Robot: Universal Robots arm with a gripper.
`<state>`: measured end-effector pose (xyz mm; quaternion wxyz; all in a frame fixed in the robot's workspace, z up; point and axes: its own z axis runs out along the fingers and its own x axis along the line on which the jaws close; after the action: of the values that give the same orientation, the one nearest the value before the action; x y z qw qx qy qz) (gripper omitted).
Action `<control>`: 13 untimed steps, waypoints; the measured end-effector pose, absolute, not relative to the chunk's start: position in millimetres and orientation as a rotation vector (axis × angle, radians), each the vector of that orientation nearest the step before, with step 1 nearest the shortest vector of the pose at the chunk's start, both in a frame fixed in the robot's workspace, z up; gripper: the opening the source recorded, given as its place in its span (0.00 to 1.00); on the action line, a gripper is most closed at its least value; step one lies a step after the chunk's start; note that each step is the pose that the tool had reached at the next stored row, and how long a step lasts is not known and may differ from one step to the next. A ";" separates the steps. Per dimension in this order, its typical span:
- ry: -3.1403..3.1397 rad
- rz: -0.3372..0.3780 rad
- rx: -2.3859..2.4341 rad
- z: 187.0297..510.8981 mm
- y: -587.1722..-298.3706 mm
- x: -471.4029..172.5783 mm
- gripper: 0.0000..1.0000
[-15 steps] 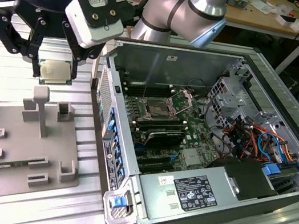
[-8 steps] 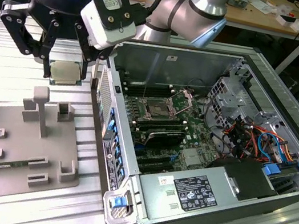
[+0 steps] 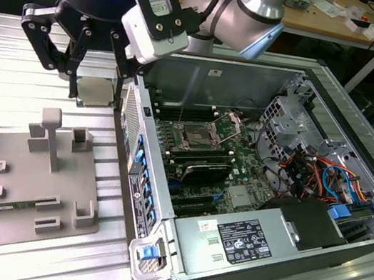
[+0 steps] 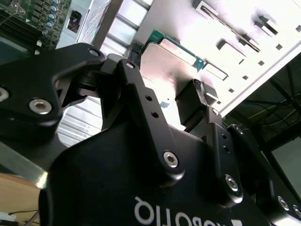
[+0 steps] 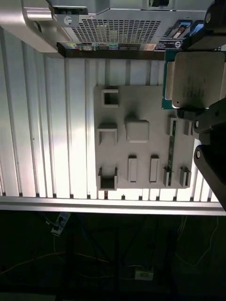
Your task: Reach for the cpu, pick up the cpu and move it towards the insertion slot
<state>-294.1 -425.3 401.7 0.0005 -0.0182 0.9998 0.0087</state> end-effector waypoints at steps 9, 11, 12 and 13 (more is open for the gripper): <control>3.140 0.027 -0.053 401.2 -425.3 -272.7 0.55; 3.140 0.027 -0.053 401.2 -425.3 -269.3 0.55; 3.140 0.027 -0.052 401.1 -425.3 -267.8 0.55; 3.140 0.027 -0.052 401.0 -425.3 -266.2 0.55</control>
<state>-266.2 -425.3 401.0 0.0005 -0.0166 0.9998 0.0087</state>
